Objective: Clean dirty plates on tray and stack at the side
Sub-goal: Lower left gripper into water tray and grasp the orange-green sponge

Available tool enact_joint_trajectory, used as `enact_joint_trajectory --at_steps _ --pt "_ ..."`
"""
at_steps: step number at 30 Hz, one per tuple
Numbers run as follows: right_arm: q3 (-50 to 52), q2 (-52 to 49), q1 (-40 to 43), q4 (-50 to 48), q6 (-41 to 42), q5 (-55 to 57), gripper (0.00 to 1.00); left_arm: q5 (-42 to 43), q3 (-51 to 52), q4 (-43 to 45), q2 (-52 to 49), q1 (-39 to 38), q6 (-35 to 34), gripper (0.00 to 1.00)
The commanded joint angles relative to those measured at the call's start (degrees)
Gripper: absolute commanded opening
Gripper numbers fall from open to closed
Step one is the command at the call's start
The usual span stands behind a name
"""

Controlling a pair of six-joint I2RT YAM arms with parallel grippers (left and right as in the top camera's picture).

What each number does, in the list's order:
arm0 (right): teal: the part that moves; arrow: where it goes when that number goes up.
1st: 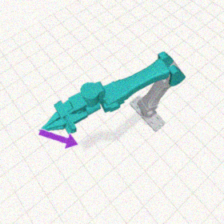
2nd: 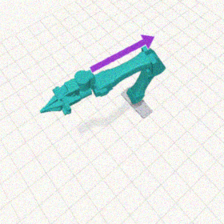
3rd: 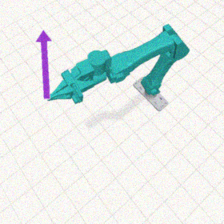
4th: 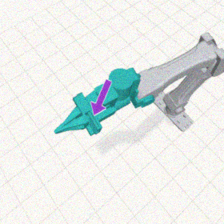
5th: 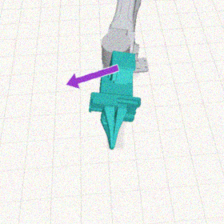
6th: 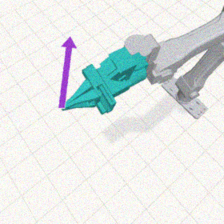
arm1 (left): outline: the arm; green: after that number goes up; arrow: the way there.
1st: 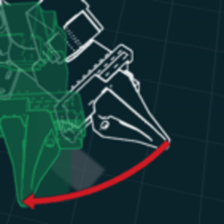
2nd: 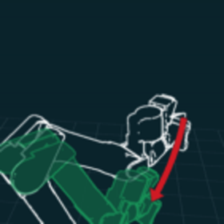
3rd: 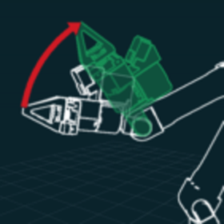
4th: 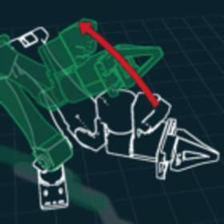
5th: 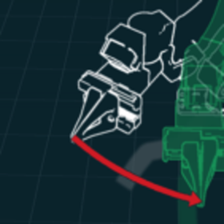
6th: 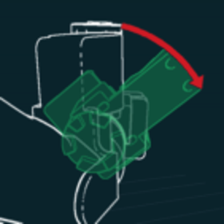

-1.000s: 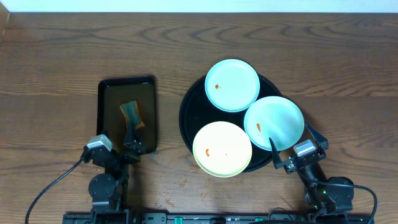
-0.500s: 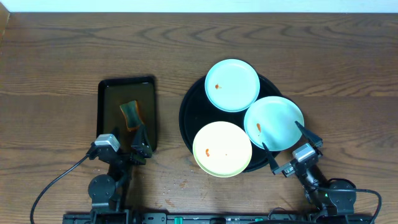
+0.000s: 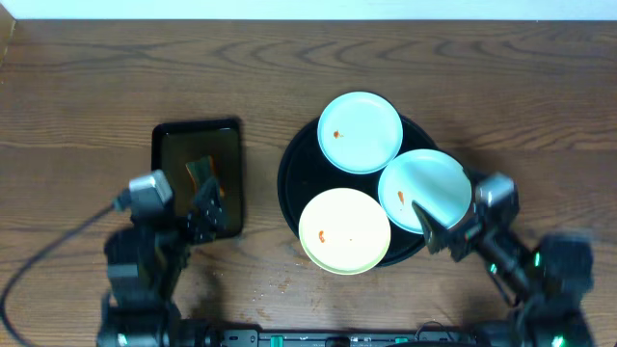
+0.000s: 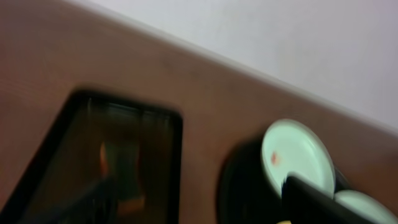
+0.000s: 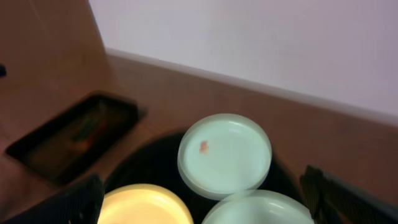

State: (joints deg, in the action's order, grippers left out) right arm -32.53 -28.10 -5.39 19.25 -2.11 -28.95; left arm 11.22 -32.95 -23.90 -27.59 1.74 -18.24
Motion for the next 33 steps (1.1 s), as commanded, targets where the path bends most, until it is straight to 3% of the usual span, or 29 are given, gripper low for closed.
enact_joint_trajectory --at_steps 1,6,12,15,17,21,25,33 --pt "-10.95 -12.79 -0.46 6.38 0.81 -0.26 0.99 -0.55 -11.30 -7.98 -11.91 0.24 0.52 0.85" --pt "-25.38 -28.50 -0.44 17.18 0.81 -0.48 0.99 -1.79 -21.53 -16.96 -26.12 0.24 3.61 0.85" --pt "-28.76 -37.51 -0.44 16.35 8.46 -8.72 0.99 0.07 -22.36 -18.25 -35.65 0.24 3.19 0.85" --pt "-28.74 -39.74 -0.46 16.35 8.50 -9.90 0.99 -7.78 -22.36 -17.44 -40.50 0.24 2.67 0.85" --pt "-28.74 -40.74 -0.46 16.79 8.63 -9.18 0.99 -14.80 -22.36 -17.20 -44.68 0.24 -2.43 0.84" --pt "-28.72 -41.83 -0.52 17.53 8.96 -8.61 0.99 -17.29 -22.32 -13.79 -52.87 0.24 -3.96 0.83" --pt "-28.72 -42.10 -0.72 17.88 8.94 -8.57 0.98 -17.22 -22.32 -8.48 -61.26 0.22 -3.93 0.61" --pt "-28.68 -42.10 -0.72 17.86 8.94 -7.02 0.95 -13.18 -22.32 -2.95 -71.23 0.17 -0.02 0.47"
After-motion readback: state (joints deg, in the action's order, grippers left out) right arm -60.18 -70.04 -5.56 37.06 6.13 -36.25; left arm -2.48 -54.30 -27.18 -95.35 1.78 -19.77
